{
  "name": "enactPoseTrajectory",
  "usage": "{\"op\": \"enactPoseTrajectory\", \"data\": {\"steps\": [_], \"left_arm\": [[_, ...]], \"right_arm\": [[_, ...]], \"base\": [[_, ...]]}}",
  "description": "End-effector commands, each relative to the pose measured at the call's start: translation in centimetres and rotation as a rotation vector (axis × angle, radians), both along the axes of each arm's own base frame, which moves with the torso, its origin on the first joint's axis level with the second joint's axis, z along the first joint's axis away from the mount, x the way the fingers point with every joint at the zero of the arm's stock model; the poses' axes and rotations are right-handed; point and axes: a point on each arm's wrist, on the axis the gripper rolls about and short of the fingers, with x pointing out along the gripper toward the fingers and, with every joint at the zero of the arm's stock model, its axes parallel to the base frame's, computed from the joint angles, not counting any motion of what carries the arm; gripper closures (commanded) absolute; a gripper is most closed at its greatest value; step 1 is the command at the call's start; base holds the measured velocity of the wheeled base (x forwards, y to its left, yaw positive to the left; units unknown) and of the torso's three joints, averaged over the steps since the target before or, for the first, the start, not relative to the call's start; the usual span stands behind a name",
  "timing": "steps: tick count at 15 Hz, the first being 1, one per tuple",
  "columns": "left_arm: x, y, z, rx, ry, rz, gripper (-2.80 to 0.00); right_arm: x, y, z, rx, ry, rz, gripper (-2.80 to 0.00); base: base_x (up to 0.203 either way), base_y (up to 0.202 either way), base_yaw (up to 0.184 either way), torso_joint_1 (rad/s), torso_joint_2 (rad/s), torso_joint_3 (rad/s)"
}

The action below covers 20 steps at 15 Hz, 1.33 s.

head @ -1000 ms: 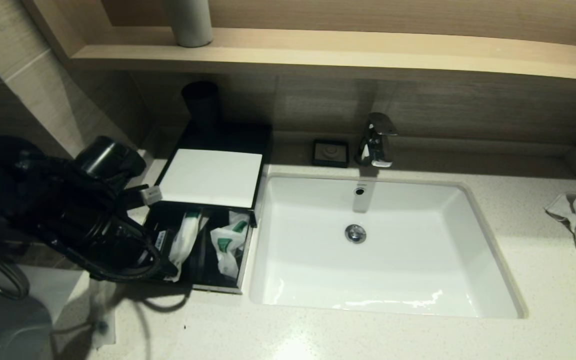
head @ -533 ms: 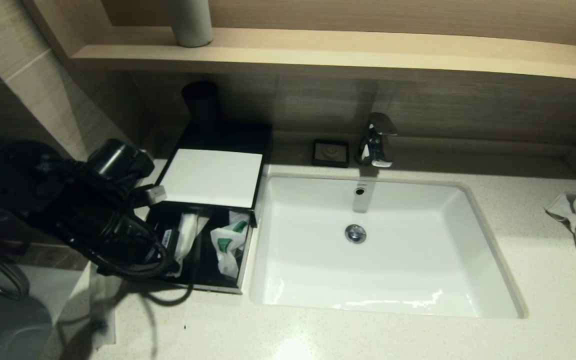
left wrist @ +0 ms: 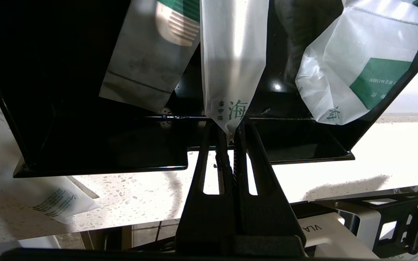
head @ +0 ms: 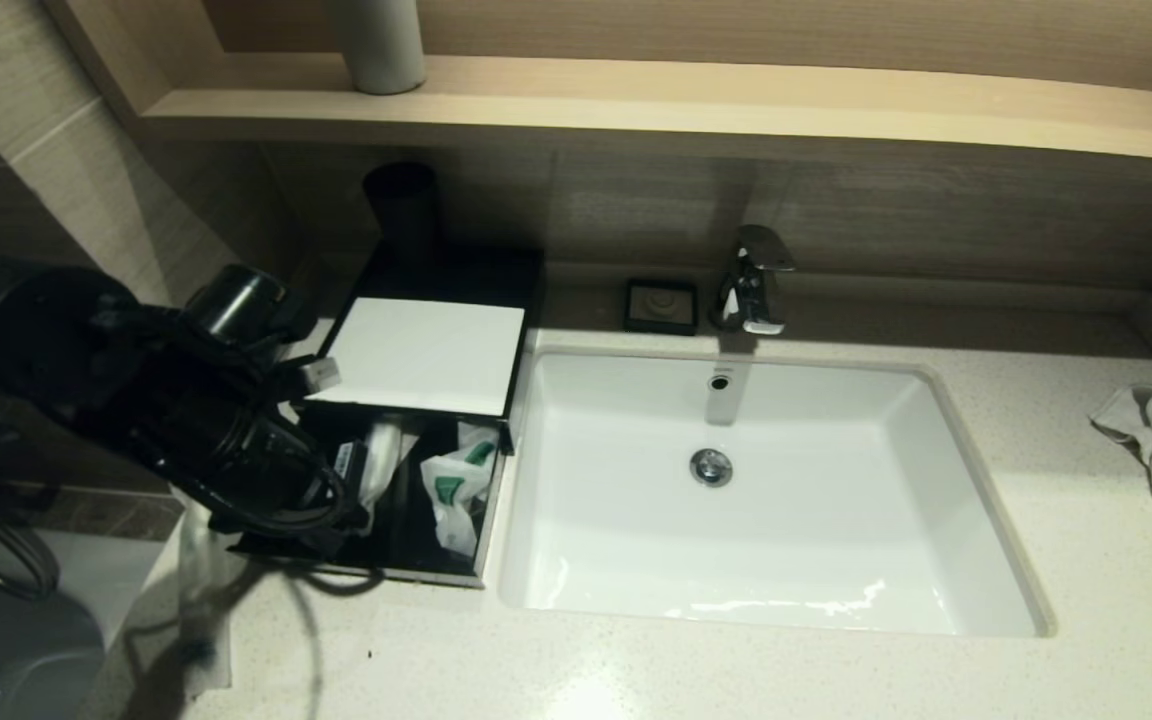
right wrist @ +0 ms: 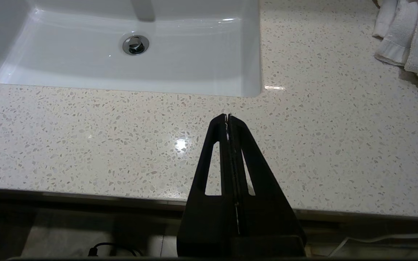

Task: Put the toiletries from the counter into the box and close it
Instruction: Place the bathroom toiletry into the drawer

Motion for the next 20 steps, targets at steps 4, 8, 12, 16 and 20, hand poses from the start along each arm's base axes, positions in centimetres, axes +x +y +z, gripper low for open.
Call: {"op": "enactPoseTrajectory", "data": {"steps": [4,8,12,16,20], "left_arm": [[0.4,-0.1,-0.4,0.002,0.006,0.002,0.0],[0.9,-0.2,-0.6,0.006,0.002,0.005,0.0],[1.4,-0.3,-0.5,0.006,-0.005,0.006,0.0],[1.8,-0.4,-0.8,0.003,-0.015,0.006,0.0],[1.9,-0.4,-0.7,0.008,-0.027,0.01,-2.8]], "right_arm": [[0.0,0.0,0.0,-0.001,0.0,-0.001,0.0],[0.0,0.0,0.0,-0.001,0.0,0.0,0.0],[0.0,0.0,0.0,0.0,0.001,-0.001,0.0],[0.0,0.0,0.0,-0.001,0.001,-0.001,0.0],[0.0,0.0,0.0,-0.001,0.0,0.0,0.0]], "base": [[0.0,0.0,0.0,0.0,0.0,0.0],[0.0,0.0,0.0,0.0,0.0,0.0],[0.0,0.0,0.0,0.0,0.0,0.0],[0.0,0.0,0.0,0.0,0.0,0.0],[0.0,0.0,0.0,0.0,0.0,0.0]]}}
